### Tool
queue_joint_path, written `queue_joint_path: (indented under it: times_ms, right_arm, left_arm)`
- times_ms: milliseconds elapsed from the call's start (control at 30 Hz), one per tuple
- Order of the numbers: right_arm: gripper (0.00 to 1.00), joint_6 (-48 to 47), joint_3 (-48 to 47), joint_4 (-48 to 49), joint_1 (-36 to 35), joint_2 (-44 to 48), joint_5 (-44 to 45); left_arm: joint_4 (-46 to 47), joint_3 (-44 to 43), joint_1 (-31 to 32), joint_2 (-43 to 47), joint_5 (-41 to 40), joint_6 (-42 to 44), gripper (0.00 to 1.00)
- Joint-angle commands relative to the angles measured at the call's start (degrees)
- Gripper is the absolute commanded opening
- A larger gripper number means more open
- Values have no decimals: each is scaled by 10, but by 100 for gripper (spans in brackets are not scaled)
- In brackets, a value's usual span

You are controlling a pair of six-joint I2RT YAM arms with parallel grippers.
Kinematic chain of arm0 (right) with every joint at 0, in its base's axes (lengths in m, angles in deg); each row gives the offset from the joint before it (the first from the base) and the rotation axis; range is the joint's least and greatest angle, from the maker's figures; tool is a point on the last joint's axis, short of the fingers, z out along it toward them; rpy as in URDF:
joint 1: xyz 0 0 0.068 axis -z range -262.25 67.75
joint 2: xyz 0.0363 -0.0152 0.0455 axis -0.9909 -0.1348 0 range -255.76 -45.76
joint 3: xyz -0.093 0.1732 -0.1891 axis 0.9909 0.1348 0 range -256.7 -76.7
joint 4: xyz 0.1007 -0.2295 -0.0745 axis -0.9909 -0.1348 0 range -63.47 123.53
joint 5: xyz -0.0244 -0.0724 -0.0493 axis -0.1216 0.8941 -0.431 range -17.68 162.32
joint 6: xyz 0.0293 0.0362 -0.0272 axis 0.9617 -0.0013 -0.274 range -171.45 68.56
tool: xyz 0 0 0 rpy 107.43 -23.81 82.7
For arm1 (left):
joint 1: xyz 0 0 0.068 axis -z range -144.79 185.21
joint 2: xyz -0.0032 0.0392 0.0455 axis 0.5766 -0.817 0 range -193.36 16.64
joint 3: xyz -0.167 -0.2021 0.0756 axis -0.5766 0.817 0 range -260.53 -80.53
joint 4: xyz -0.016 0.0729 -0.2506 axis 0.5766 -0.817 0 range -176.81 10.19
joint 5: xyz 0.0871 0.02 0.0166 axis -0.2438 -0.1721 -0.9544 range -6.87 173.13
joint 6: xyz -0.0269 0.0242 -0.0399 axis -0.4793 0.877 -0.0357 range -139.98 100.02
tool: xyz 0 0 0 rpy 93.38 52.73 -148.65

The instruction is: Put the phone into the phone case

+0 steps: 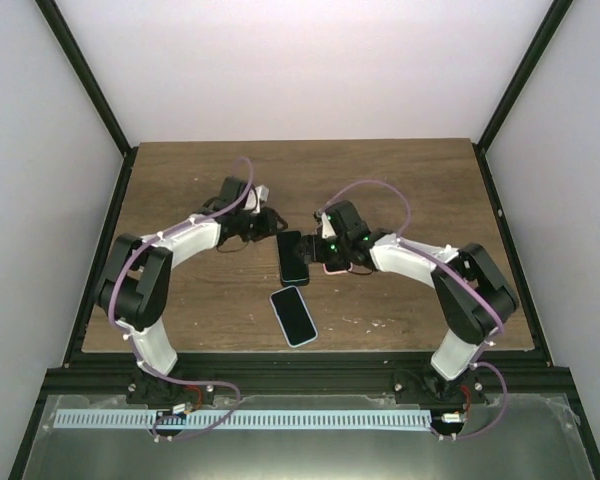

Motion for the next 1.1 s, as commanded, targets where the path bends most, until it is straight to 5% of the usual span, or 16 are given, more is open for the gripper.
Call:
queue_joint_path:
  times_ms: [0,333,1067]
  right_arm:
    - [75,-104,35,-46,-38,21,53]
    - [72,-108,57,-144,-70,51,171]
    - [75,-98,12,-128,-127,-33,264]
  left_arm:
    - [-5,-59,-6,-40,-12,31,40]
    - [7,-133,-17,-119,44,53,38]
    - [45,-100,-14,-165,92,46,33]
